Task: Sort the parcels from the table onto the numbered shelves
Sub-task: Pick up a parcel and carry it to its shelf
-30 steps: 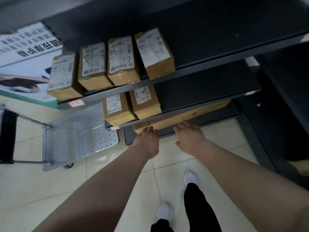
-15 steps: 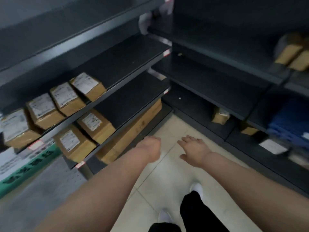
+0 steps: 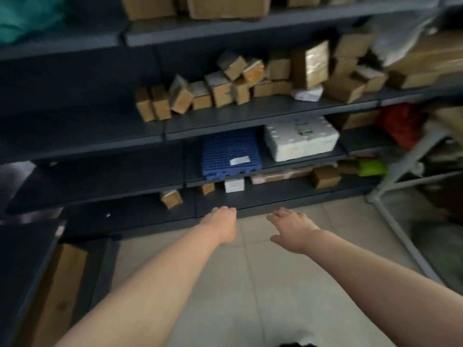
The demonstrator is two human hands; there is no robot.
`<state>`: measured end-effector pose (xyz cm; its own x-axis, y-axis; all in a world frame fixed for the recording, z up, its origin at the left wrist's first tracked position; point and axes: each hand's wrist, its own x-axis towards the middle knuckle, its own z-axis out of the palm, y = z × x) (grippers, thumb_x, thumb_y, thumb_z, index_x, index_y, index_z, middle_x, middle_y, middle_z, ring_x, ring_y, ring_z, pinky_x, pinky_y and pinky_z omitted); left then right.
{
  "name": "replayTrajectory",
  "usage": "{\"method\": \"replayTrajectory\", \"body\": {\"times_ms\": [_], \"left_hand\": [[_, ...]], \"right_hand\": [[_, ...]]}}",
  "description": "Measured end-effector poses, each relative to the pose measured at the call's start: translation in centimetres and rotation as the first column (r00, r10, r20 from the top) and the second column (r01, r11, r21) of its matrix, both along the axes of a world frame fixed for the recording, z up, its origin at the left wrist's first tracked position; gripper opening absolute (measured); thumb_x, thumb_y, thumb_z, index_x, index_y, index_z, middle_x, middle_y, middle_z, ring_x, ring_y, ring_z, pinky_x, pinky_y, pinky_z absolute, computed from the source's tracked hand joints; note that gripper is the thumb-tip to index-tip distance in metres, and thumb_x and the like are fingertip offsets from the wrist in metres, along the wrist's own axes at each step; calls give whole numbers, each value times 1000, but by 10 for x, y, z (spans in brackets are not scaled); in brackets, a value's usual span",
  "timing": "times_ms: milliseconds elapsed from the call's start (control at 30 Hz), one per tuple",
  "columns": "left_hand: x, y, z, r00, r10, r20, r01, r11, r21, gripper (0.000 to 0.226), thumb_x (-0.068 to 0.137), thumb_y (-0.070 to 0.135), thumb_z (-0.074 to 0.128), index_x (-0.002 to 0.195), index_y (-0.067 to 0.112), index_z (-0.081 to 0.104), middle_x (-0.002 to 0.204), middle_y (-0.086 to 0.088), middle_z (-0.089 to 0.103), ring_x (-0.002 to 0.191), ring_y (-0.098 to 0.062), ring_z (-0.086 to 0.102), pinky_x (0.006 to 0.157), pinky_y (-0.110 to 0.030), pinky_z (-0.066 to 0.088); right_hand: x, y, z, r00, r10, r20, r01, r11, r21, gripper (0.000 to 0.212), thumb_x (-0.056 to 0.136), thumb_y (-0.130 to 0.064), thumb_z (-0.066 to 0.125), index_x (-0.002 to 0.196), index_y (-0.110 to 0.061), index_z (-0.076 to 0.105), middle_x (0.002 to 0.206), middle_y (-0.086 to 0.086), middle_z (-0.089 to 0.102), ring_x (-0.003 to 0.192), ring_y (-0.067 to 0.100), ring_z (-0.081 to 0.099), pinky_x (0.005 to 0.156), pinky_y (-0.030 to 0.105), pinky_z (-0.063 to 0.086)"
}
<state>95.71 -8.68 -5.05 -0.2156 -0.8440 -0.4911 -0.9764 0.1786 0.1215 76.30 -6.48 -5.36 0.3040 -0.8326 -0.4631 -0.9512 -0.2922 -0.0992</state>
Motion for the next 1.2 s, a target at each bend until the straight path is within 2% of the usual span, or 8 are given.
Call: {"method": "replayTrajectory", "body": {"times_ms": [233,367,600,700,933,1033,1200], "left_hand": [[-216,-49,3,960,-272,-62,273,962,12,52,97,31,54,143,11,40,143,-10,45,130,-30,43,103,-43,40],[-296,-69,3,907,-418,-54,419,908,10,50,95,29,53,142,13,41,143,-9,46,130,-30,43,101,-44,40],[-409,-121,0,802,-594,-58,596,803,18,49,95,34,55,139,14,44,139,-8,48,127,-30,46,98,-45,44],[-463,-151,3,738,-672,-61,673,739,0,48,94,35,55,137,16,45,137,-8,49,124,-30,47,97,-45,45],[-580,-203,32,569,-816,-101,815,576,-68,45,96,35,54,136,16,45,136,-7,50,123,-29,48,95,-45,47],[-621,-212,33,534,-836,-127,837,544,-57,48,96,35,54,139,16,42,138,-6,49,125,-28,49,98,-44,46],[-690,-220,31,484,-853,-196,862,504,-61,57,97,34,54,148,19,35,147,-4,43,132,-25,44,99,-38,42]], "right_hand": [[-199,-5,8,937,-347,-30,346,938,-32,62,95,-41,51,150,-22,28,153,4,32,142,25,28,112,43,29],[-268,-1,7,865,-501,-11,501,865,-20,61,94,-44,51,148,-23,33,147,5,39,136,26,34,108,43,34],[-358,-11,8,713,-702,1,701,712,-30,60,93,-46,51,147,-24,34,147,3,38,136,25,35,105,42,35],[-394,-27,12,621,-784,-1,781,620,-74,57,92,-47,52,142,-23,41,145,4,40,134,25,36,104,42,37],[-473,-49,30,398,-917,38,906,386,-173,57,92,-47,50,143,-25,39,146,1,40,135,23,37,102,41,38],[-505,-45,33,293,-954,60,946,281,-162,59,93,-47,51,145,-25,36,148,1,39,135,24,37,102,41,38],[-568,-41,29,184,-977,103,972,165,-170,59,93,-46,50,147,-26,34,151,0,36,136,23,36,104,41,38]]}}
